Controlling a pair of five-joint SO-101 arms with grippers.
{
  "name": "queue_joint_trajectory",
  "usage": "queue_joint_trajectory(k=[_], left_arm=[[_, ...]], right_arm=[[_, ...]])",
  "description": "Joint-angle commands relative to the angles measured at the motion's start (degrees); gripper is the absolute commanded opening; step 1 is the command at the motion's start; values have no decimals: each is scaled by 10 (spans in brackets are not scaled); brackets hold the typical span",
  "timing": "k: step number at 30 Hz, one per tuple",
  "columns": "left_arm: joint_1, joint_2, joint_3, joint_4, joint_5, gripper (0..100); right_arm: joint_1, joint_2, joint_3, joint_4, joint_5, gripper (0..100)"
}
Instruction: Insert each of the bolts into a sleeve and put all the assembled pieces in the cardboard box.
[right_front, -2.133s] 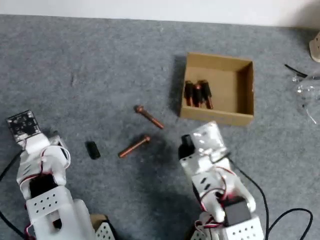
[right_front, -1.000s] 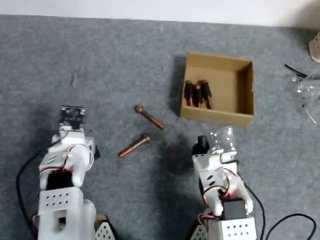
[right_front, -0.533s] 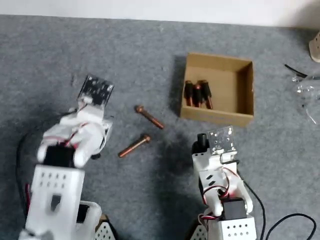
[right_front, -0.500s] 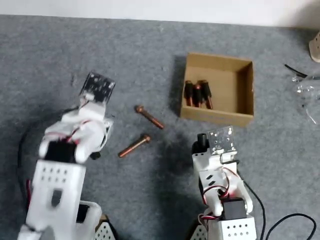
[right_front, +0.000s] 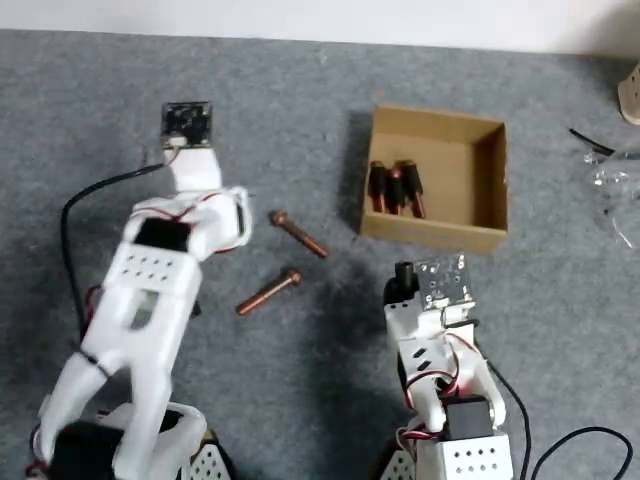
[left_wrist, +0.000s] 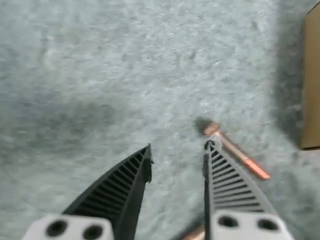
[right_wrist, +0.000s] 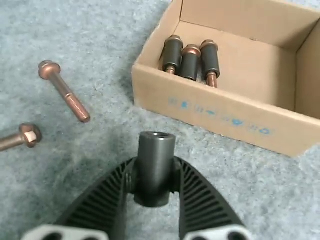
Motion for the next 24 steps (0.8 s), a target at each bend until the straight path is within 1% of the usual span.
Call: queue_joint_trajectory(k=[1,4,8,11,15,24], left_arm=[[52,44,-58,-11,76,224],[87,85,-82,-11,123,270],[118,135,-124,12,127,269],[122,167,-160,38,130,269],[118,225,-198,46,190,270],[121,356,-253,44,198,270]], right_arm=[[6,-6,11,-21,-4,5],[6,-6,11,-21,-4,5],[6,-6,11,-21,-4,5],[6,-6,11,-21,-3,5],[6,-6,11,-21,-3,5],[6,-6,11,-21,-3,5]])
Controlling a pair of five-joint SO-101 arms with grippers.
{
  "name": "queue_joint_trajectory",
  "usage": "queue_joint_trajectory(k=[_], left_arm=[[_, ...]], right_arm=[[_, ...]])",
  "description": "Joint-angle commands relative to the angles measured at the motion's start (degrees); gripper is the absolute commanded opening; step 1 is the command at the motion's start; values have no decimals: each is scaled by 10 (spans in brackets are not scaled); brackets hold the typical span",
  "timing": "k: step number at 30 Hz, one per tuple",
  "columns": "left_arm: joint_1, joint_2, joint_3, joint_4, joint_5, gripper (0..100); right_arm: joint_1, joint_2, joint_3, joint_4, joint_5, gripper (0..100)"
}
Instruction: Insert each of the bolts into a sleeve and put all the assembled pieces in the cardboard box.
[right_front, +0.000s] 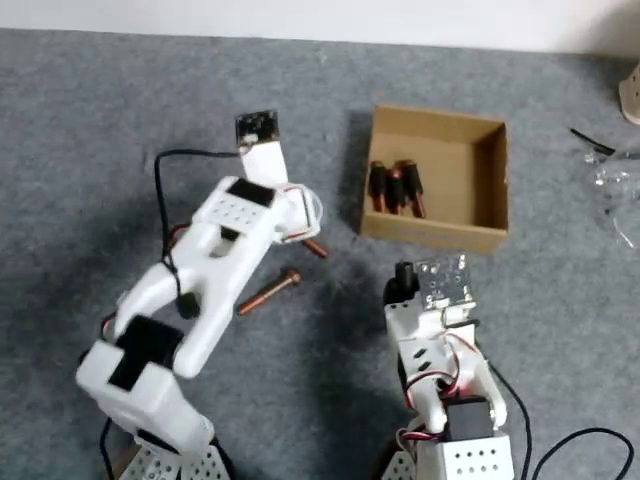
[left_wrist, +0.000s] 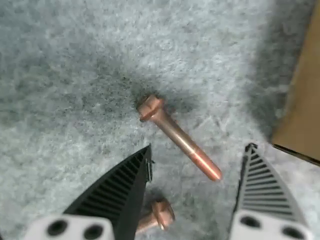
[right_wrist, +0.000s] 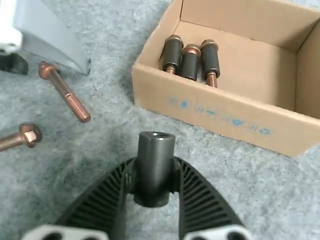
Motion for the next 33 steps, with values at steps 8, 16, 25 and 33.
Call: queue_joint_trajectory(k=[8,16,25,33], left_arm=[[-1,117,-95,2,41,270],[-2,156,-110,3,41,260],[-78,158,-109,3,40,113],[-95,159,-112,27,38,5]], right_arm=[[6,-6,11,-21,-3,5],[6,-6,11,-21,-3,5],[6,-6,11,-21,-3,5],[6,-6,11,-21,-3,5]])
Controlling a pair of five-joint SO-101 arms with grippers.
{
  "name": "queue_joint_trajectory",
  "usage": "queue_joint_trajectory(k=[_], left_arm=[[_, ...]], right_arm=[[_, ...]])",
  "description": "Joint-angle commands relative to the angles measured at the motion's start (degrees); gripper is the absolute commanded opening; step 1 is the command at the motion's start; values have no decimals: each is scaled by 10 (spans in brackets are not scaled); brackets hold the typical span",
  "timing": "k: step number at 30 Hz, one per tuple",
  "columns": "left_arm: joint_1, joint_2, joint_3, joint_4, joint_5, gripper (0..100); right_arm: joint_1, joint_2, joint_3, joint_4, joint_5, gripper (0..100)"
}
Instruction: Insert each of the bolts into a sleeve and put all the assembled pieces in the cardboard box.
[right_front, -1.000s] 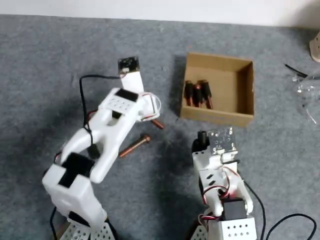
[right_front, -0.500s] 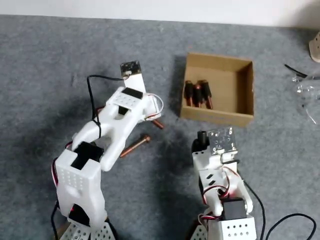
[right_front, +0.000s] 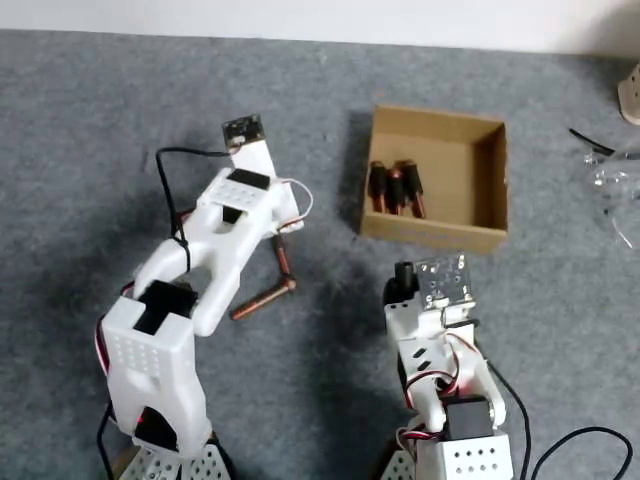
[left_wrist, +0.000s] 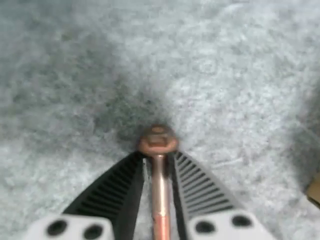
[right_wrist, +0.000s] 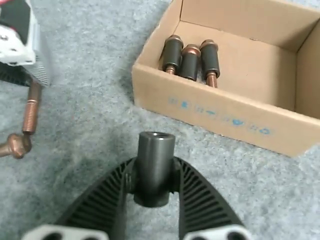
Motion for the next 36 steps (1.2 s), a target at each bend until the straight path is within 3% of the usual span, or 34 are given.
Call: queue_joint_trajectory(k=[1,13,25,30,36], left_arm=[[-38,-1,-10,17,-4,5],[-51,-35,-6,18,-4,5],[12,-277,133,38,-7,4],[11,-376,197,36,-49,4],[12,-474,286,-26,-55,4]], right_arm=[[6,-6,11,-21,-3,5],[6,-6,11,-21,-3,5],[6,-6,11,-21,-3,5],[6,-6,11,-21,-3,5],[6,-6,11,-22,-2,5]])
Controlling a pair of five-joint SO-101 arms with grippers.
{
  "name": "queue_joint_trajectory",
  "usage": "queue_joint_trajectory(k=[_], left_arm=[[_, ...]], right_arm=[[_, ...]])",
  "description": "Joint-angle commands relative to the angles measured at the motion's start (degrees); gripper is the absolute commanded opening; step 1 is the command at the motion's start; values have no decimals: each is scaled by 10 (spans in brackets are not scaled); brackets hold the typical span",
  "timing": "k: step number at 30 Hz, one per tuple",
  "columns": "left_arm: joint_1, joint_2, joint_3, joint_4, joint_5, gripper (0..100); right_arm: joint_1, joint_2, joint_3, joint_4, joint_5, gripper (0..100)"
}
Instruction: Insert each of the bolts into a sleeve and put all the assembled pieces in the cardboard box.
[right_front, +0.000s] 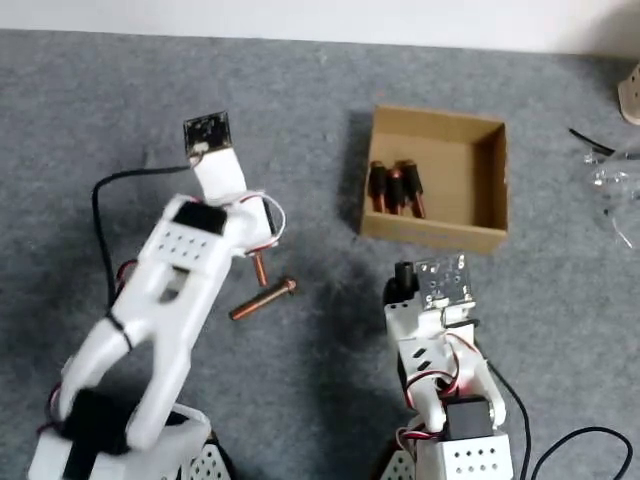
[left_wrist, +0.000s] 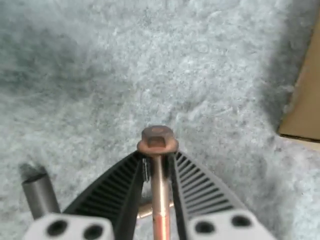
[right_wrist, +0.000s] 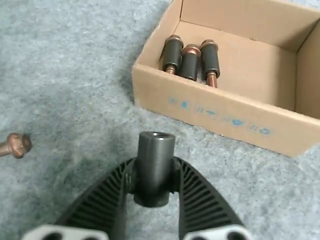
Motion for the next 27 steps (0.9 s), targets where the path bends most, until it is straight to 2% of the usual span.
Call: queue_joint_trajectory(k=[1,5,11,17,27], left_arm=[[6,-100,49,-49,-4,4],[16,-170,104,-80,-8,4],[41,-276,184,-134,-113,4],[39,-380,291,-231,-173,4],[40,-589,443,-340,-190,5]], right_arm=[[6,-6,11,-22,-2,5],[6,-6,11,-22,-2,5],[6,-6,11,-22,-2,5],[-27,-6,12,-22,-2,5],[-36,-6,27,-45,-1,5]])
